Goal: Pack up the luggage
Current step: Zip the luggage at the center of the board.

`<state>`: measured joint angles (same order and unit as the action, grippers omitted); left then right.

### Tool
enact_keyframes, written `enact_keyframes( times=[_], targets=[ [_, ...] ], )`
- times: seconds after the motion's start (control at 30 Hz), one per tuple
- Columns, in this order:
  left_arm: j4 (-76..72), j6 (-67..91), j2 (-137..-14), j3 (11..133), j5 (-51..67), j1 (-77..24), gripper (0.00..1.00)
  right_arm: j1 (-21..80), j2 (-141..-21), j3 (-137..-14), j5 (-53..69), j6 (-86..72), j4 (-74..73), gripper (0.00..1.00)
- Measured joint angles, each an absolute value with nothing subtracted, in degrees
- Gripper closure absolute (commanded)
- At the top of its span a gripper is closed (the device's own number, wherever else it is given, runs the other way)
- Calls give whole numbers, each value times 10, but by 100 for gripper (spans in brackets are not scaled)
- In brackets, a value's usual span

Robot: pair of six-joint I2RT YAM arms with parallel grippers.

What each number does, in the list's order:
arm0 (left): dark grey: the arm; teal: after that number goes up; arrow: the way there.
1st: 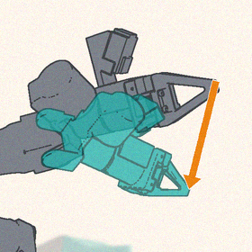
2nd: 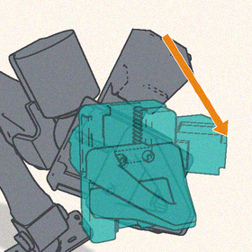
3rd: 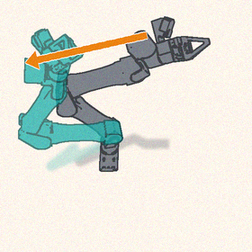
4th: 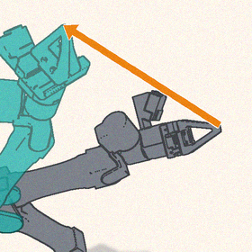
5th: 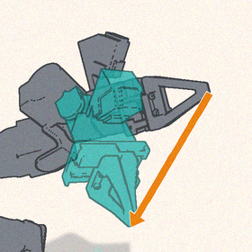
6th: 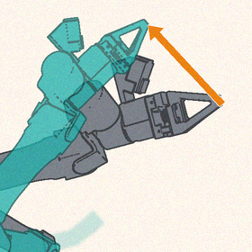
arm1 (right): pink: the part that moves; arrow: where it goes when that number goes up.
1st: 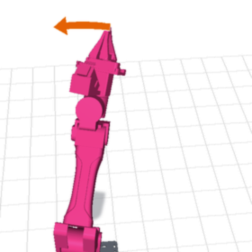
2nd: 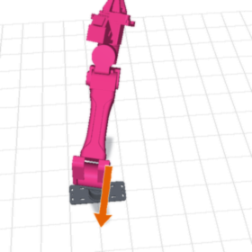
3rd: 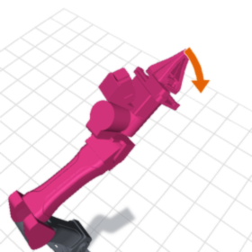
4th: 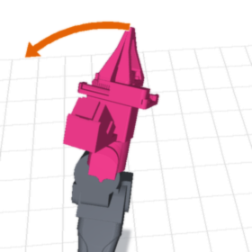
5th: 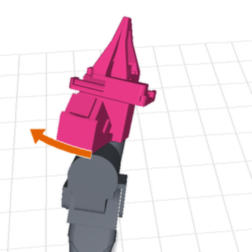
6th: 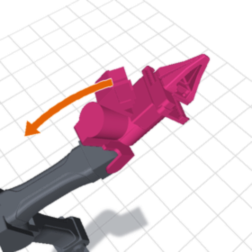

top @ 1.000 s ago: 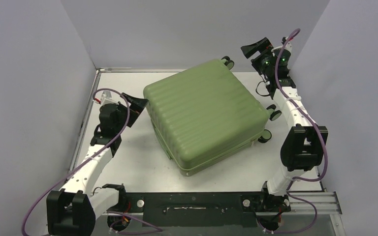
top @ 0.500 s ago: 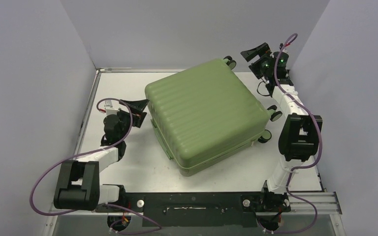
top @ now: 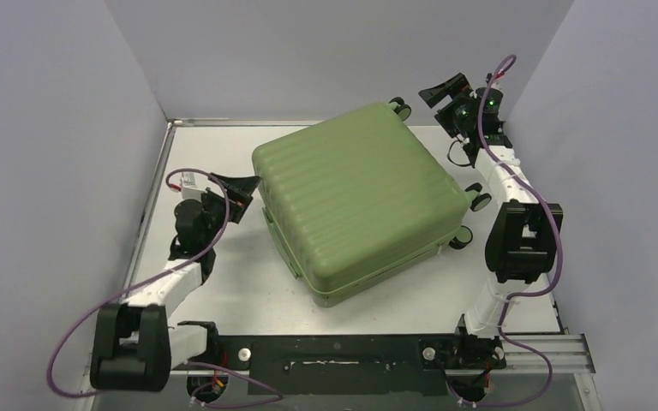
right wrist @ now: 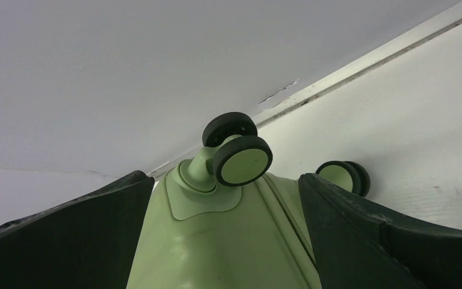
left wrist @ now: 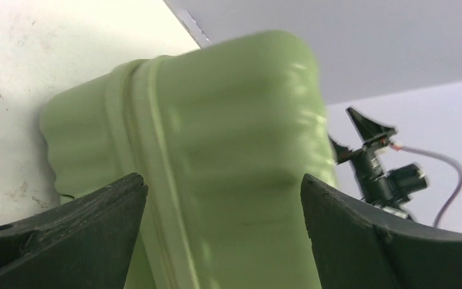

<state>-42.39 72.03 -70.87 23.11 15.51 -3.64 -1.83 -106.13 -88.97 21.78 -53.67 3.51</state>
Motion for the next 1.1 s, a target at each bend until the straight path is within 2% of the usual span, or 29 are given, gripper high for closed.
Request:
enact_keyframes(
  times=[0.23, 0.4, 0.63, 0.83, 0.93, 1.1],
  targets=[
    [-109, 507, -533, 375, 114, -83, 3, -6, -1001, -945, 130, -487, -57, 2],
    [74, 395, -418, 393, 3, -212, 3, 61, -903, -940, 62, -445, -71, 3],
    [243, 367, -367, 404, -103, -443, 3, 211, -734, -766, 49, -374, -50, 4],
    [311, 397, -360, 404, -208, -644, 4, 233, -640, -620, 65, -320, -100, 4],
    [315, 419, -337, 378, -237, -666, 13, 231, -587, -587, 64, -293, -149, 4],
    [342, 479, -270, 314, -279, -667, 44, 230, -511, -586, 59, -259, -182, 4]
  ],
)
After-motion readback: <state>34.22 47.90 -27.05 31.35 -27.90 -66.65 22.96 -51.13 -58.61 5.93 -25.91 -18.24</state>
